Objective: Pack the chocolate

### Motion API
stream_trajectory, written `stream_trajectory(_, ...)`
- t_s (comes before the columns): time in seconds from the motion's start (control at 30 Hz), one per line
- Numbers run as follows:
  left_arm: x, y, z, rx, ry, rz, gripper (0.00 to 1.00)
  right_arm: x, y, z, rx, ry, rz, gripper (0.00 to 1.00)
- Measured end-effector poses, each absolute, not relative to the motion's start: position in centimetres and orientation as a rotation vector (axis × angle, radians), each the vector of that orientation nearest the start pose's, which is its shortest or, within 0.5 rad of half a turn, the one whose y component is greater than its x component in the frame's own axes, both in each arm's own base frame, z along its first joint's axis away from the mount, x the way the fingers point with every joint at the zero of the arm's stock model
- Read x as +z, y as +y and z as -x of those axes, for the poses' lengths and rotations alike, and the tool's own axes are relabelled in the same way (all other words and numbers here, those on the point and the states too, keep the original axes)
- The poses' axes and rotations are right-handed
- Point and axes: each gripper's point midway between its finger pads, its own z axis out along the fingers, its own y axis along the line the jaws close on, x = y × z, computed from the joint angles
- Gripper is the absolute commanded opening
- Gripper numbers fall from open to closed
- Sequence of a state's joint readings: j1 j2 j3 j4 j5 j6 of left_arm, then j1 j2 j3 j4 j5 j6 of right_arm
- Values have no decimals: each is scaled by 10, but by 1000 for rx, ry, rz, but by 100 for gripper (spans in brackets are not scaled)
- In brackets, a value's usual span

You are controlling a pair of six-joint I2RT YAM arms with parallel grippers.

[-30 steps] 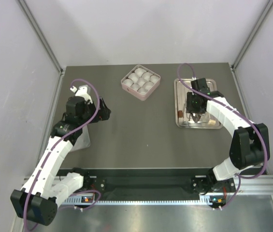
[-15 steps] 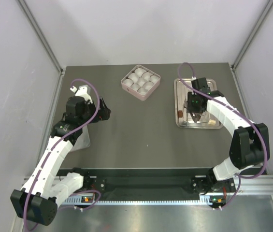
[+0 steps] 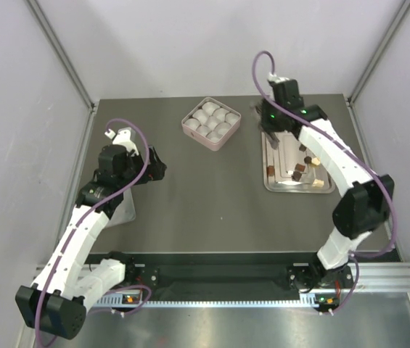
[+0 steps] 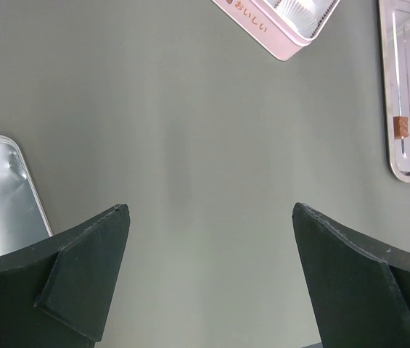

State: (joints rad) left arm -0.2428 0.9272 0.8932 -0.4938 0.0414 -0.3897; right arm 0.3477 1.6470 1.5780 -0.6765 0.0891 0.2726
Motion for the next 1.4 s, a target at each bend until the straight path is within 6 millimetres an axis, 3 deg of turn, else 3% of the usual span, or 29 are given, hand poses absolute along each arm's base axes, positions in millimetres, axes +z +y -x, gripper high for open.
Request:
stream_trajectory(0.2, 220, -95, -289, -424, 2114, 130, 99, 244, 245, -463, 334, 2209, 213, 27)
stream_trajectory(0.33, 220, -95, -289, -424, 2113, 130, 99, 231, 289, -489, 376, 2167, 263, 28)
stream_trajectory(0.6, 220, -96, -288, -425, 2114, 128, 99, 178, 302, -513, 340, 2206, 286, 30)
stream_trajectory(1.0, 220, -96, -288, -425, 2114, 128, 99, 162, 309, -538, 295, 2142, 311, 33)
stream_trajectory(1.4, 220, -96, -288, -424, 2114, 128, 99, 126, 316, -560, 255, 2131, 330, 38)
